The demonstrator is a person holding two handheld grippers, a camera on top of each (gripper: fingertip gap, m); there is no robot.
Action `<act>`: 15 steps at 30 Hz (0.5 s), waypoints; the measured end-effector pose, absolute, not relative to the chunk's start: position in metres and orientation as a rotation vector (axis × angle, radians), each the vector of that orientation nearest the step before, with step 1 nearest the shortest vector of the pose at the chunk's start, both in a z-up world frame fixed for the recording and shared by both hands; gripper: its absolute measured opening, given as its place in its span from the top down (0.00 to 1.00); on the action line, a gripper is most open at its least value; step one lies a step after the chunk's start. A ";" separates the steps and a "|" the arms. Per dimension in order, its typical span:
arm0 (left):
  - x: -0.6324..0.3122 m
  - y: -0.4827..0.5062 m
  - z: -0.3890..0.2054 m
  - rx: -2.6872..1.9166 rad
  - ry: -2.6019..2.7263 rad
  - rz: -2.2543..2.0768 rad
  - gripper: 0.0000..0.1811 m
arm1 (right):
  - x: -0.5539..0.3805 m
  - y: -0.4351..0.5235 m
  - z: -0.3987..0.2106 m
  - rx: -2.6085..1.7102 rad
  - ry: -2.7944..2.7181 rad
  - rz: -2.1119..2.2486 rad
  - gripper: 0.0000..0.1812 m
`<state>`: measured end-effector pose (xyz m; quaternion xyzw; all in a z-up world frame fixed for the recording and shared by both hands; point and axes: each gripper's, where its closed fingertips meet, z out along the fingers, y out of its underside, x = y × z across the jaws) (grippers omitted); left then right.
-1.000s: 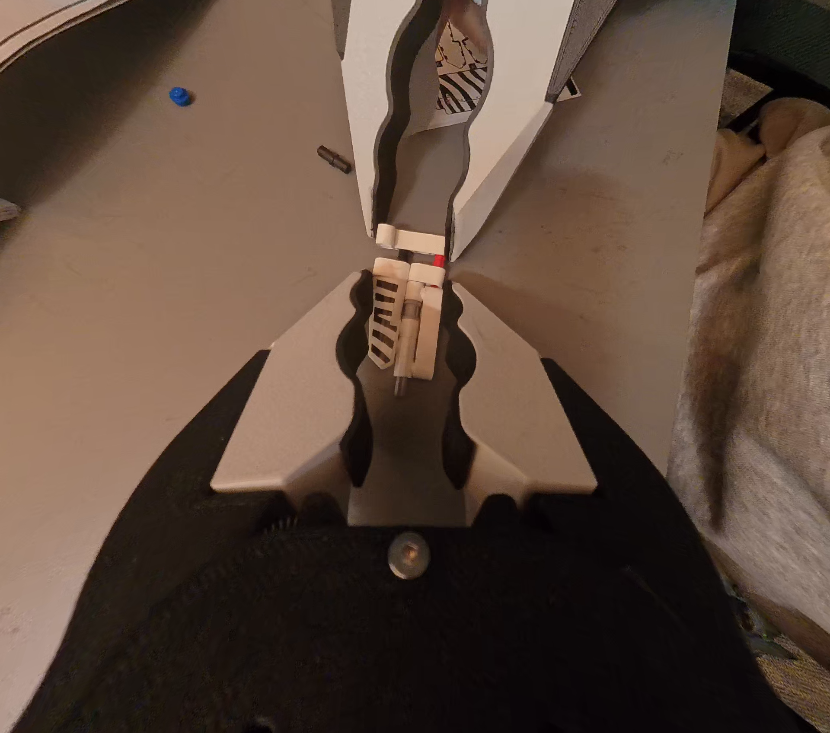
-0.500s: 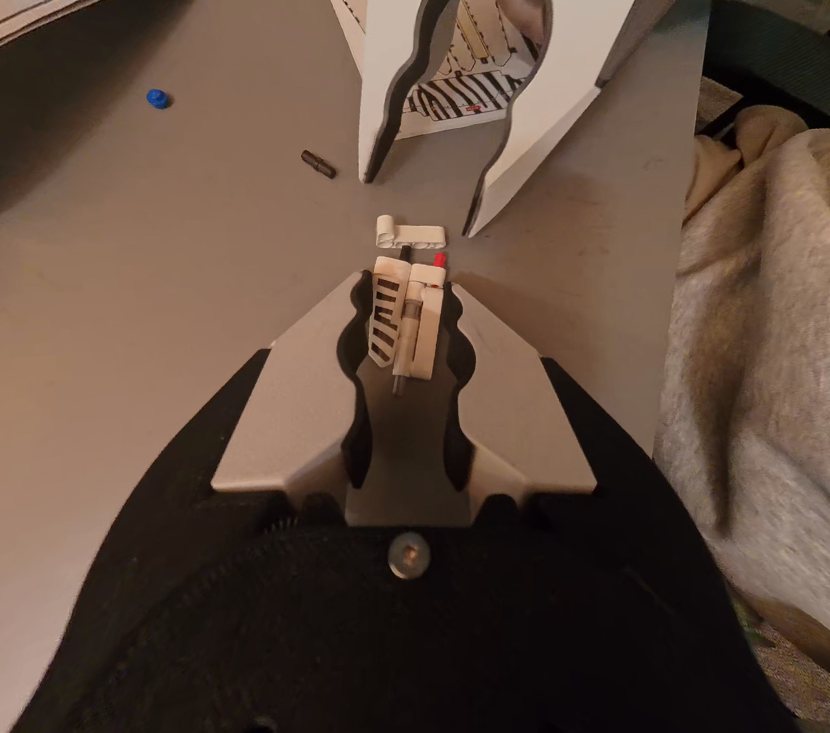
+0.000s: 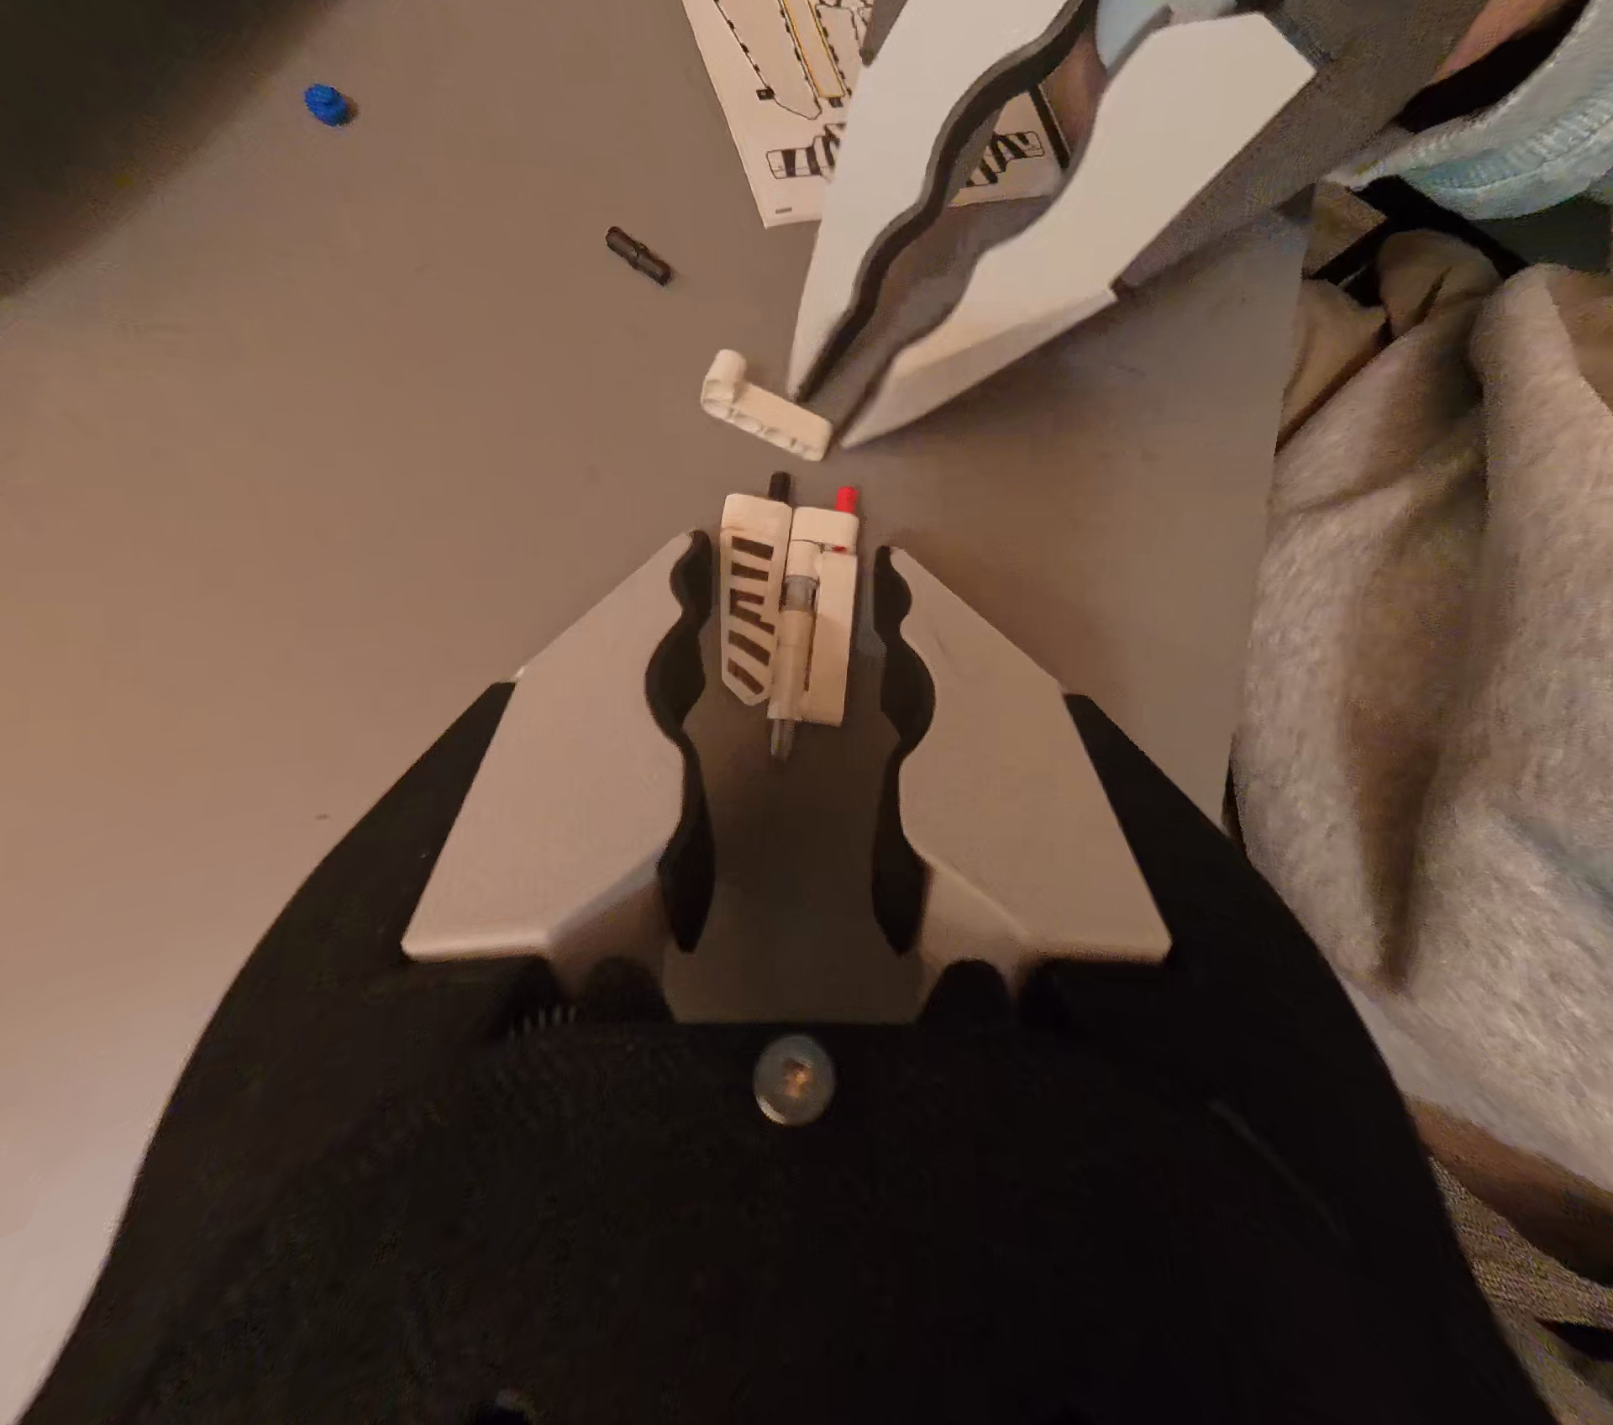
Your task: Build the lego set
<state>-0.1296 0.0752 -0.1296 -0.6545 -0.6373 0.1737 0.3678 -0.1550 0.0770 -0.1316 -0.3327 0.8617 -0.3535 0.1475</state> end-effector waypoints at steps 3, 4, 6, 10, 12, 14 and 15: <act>-0.127 0.071 -0.126 -1.667 -1.635 0.473 0.78 | -0.158 0.075 -0.131 -0.911 2.486 -1.004 1.00; -0.128 0.070 -0.123 -1.654 -1.626 0.483 0.79 | -0.160 0.074 -0.131 -0.893 2.491 -1.000 1.00; -0.128 0.070 -0.119 -1.635 -1.612 0.492 0.79 | -0.161 0.074 -0.128 -0.851 2.474 -0.991 1.00; -0.127 0.063 -0.114 -1.611 -1.616 0.534 0.79 | -0.158 0.067 -0.115 -0.776 2.431 -1.054 0.89; -0.127 0.059 -0.110 -1.587 -1.617 0.553 0.79 | -0.155 0.062 -0.119 -0.754 2.455 -1.048 0.85; -0.126 0.056 -0.106 -1.564 -1.616 0.574 0.80 | -0.159 0.056 -0.131 -0.758 2.538 -1.027 0.88; -0.125 0.054 -0.104 -1.554 -1.618 0.591 0.80 | -0.162 0.052 -0.132 -0.758 2.557 -1.053 0.96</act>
